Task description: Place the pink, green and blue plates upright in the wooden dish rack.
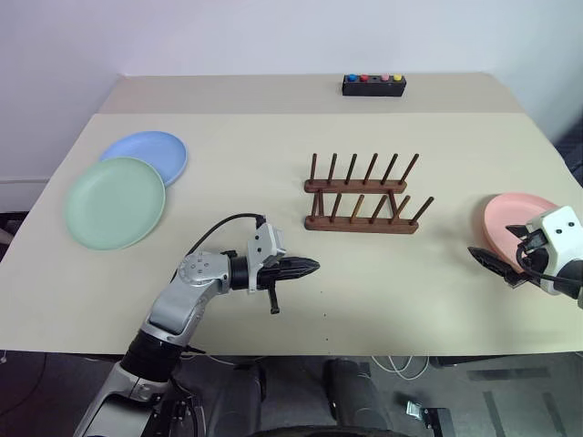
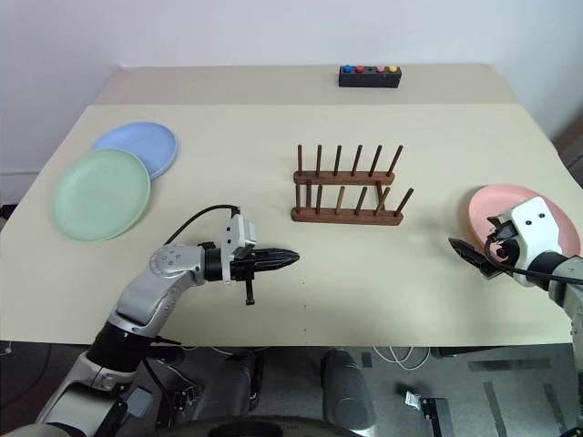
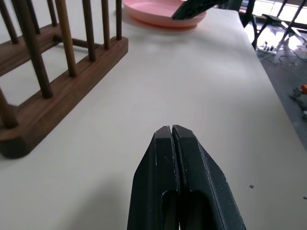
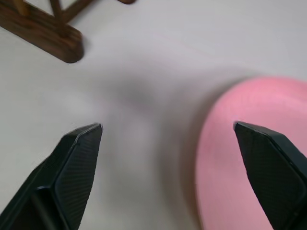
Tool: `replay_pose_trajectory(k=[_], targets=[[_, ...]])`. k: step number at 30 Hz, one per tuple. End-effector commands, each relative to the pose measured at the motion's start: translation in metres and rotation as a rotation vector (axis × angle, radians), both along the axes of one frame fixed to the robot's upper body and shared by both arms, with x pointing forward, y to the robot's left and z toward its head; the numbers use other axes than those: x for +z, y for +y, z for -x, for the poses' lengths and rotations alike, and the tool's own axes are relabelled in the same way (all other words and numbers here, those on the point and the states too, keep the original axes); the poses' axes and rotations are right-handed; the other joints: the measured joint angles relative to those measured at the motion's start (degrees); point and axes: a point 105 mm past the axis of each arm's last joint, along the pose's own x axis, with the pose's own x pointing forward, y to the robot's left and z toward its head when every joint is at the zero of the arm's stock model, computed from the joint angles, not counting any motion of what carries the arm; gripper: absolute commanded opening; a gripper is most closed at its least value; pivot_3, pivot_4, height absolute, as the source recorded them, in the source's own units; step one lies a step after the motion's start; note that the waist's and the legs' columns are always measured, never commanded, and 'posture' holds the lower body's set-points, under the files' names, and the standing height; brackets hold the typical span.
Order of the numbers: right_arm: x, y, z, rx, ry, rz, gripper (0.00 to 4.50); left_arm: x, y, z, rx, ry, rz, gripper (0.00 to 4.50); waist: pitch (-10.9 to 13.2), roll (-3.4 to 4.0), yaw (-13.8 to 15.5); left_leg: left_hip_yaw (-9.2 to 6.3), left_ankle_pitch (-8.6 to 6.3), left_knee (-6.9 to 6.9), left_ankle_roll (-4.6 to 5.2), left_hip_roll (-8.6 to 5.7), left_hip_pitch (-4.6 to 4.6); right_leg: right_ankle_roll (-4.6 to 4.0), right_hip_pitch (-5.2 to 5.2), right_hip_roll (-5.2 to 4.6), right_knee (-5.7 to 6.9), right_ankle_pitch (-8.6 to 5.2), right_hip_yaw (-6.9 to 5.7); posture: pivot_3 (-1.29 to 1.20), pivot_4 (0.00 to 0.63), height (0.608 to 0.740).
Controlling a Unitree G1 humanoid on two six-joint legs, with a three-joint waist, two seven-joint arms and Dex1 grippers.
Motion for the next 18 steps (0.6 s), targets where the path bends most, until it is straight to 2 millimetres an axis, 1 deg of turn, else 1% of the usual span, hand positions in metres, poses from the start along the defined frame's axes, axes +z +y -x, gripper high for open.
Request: replay_pose_trajectory(k=[1,5,11,12,14,18], targets=[[-0.004,-0.008,-0.002,-0.048,0.03,-0.005,4.46,0.011,-0.004,0.005,-0.038,-0.034,0.021,0.0,0.0,0.0,0.02,0.0,0.0,0.0,0.0,0.0,0.0,0.0,0.0,0.0,0.0,0.0,-0.01,0.0,0.15,0.73],[-0.015,-0.016,-0.005,-0.086,0.084,0.0,4.46,0.013,-0.003,0.007,-0.046,-0.032,0.022,0.0,0.0,0.0,0.01,0.0,0.0,0.01,0.0,0.0,0.0,-0.01,0.0,0.0,-0.01,0.0,0.0,0.0,0.15,0.73],[-0.019,-0.019,-0.007,-0.073,0.137,0.017,4.46,0.012,-0.003,0.01,-0.049,-0.031,0.019,0.0,0.0,0.0,-0.02,0.01,0.0,0.01,0.0,0.0,-0.01,-0.01,0.0,0.0,-0.01,-0.01,0.0,0.0,0.15,0.73],[-0.018,-0.019,-0.008,-0.075,0.136,0.014,4.22,0.012,-0.003,0.01,-0.048,-0.031,0.017,0.0,0.0,0.0,-0.02,0.0,0.0,0.01,0.0,0.0,-0.01,-0.01,0.0,0.0,-0.01,-0.01,0.0,0.0,0.15,0.73],[-0.017,-0.022,-0.008,-0.078,0.141,0.026,3.6,0.011,-0.004,0.01,-0.047,-0.03,0.018,0.0,0.0,0.0,0.01,0.0,0.0,0.01,0.0,0.0,-0.01,0.0,0.0,0.0,-0.01,-0.01,0.0,0.0,0.15,0.73],[-0.015,-0.024,-0.009,-0.08,0.141,0.035,1.6,0.01,-0.005,0.009,-0.046,-0.03,0.018,0.0,0.0,0.0,0.06,0.01,0.0,0.02,0.0,0.0,-0.01,0.0,0.0,-0.01,-0.02,-0.01,0.0,0.0,0.15,0.73]])
